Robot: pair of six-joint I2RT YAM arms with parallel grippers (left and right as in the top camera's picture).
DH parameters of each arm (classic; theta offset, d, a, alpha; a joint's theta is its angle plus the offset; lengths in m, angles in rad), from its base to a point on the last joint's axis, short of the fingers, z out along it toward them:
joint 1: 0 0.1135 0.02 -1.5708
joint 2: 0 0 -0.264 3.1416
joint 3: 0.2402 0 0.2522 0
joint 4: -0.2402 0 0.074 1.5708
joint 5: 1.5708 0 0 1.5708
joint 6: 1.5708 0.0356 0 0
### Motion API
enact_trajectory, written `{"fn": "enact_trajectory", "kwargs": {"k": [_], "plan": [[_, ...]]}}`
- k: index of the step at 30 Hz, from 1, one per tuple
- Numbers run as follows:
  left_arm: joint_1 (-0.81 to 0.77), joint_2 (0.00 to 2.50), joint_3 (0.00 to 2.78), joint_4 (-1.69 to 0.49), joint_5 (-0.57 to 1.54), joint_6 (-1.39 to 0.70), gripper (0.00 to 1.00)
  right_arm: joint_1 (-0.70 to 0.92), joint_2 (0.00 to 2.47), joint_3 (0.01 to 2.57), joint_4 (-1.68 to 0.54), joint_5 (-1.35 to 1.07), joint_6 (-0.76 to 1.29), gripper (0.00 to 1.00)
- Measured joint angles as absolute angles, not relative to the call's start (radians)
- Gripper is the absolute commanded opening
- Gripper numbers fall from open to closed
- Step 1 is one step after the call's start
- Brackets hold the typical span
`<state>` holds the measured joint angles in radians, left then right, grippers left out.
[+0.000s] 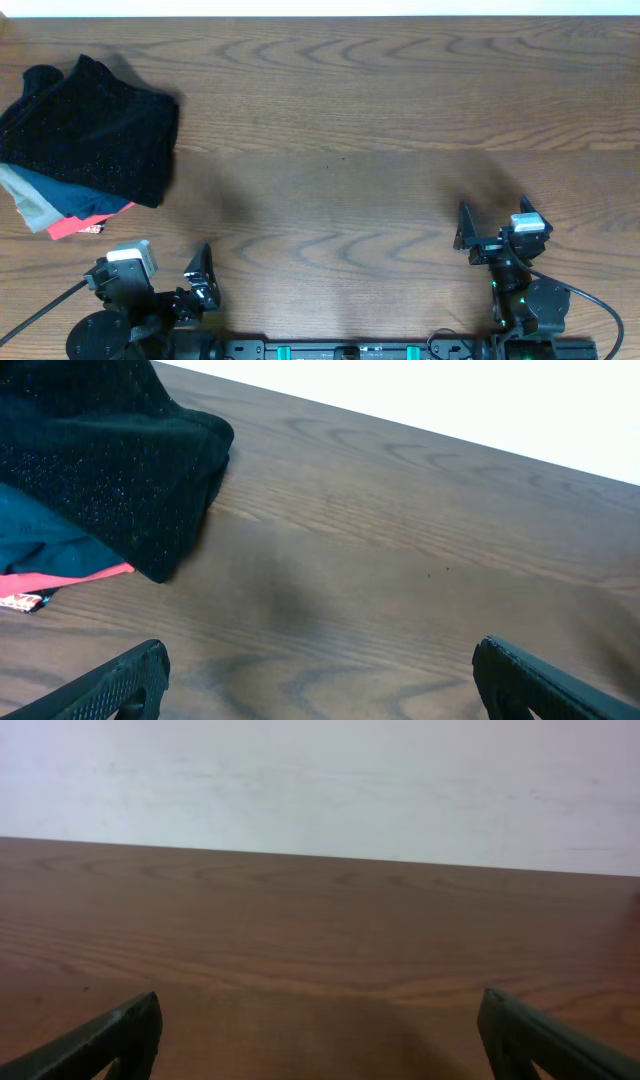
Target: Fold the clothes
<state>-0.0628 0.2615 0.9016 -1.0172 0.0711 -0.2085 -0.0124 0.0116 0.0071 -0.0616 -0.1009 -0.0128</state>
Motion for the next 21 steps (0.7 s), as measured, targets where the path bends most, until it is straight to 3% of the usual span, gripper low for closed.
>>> {"fn": "enact_trajectory", "kwargs": {"k": [12, 21], "plan": [[-0.039, 0.181, 0.818, -1.036, 0.030, -0.208, 0.98, -0.012, 0.012, 0.007, -0.062, -0.101, -0.013, 0.99], [-0.020, 0.015, 0.468, -0.757, 0.019, -0.208, 0.98, -0.012, 0.012, 0.007, -0.062, -0.101, -0.013, 0.99]]}}
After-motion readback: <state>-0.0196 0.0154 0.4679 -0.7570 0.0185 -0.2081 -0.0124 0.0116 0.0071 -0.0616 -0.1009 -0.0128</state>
